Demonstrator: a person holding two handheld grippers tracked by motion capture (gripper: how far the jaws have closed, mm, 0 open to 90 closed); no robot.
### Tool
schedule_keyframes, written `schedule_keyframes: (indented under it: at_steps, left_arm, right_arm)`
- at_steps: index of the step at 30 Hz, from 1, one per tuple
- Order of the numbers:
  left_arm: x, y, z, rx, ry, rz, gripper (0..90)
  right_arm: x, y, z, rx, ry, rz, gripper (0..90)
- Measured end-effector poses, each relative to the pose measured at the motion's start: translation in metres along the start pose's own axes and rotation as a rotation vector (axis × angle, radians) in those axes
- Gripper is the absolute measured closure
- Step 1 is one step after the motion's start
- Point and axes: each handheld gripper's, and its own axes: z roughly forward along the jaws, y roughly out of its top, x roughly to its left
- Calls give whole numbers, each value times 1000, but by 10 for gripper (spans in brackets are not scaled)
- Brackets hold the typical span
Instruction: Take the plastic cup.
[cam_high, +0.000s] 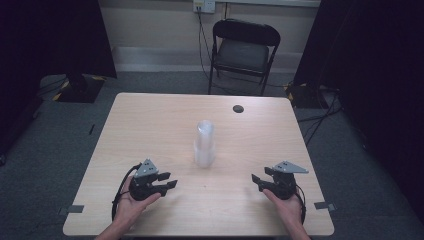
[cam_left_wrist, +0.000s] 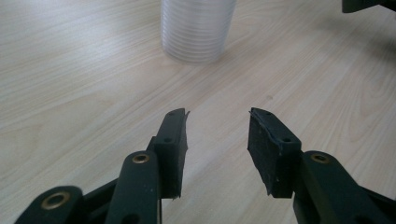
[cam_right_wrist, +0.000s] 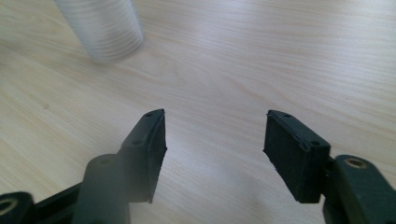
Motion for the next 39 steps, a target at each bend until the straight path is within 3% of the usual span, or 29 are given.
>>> schedule_keyframes:
  at_steps: [4, 6, 8, 9, 14, 16, 19, 23, 27, 28, 32, 34, 36, 39]
  left_arm:
    - [4, 1, -1, -19, -10, -34, 563]
    - [5, 4, -2, -17, -24, -30, 551]
    - [4, 7, -4, -31, -43, -90, 511]
    - [1, 8, -4, -17, -33, -107, 485]
    - [-8, 13, -5, -36, -51, -104, 385]
    - [-7, 16, -6, -42, -72, -104, 357]
    - [-7, 18, -7, -59, -69, -105, 311]
    - [-6, 26, -9, -76, -91, -101, 276]
    - [-9, 33, -10, -66, -88, -89, 260]
    - [-12, 38, -12, -43, -90, -90, 229]
    - [-16, 46, -18, -76, -82, -55, 243]
    - [-15, 52, -19, -93, -84, -54, 237]
    - [-15, 58, -18, -100, -82, -25, 233]
    - [-14, 67, -16, -105, -82, 6, 229]
  right_arm:
    - [1, 1, 0, -7, 2, -13, 414]
    - [1, 3, -1, -2, 11, -6, 414]
    - [1, 4, 0, 6, 32, 6, 421]
    - [0, 4, 0, 5, 35, 9, 422]
    - [1, 3, 2, 29, 46, 22, 426]
    - [0, 3, 1, 27, 51, 30, 426]
    - [1, 1, 0, 32, 66, 42, 425]
    - [4, 0, -1, 39, 79, 22, 426]
    - [8, 1, -2, 39, 62, -2, 426]
    - [11, 2, -2, 27, 60, -10, 426]
    - [20, 5, -9, -64, 98, -23, 450]
    - [25, 8, -12, -46, 112, -46, 459]
    - [27, 8, -12, -38, 112, -65, 454]
    - [27, 7, -11, -16, 126, -43, 416]
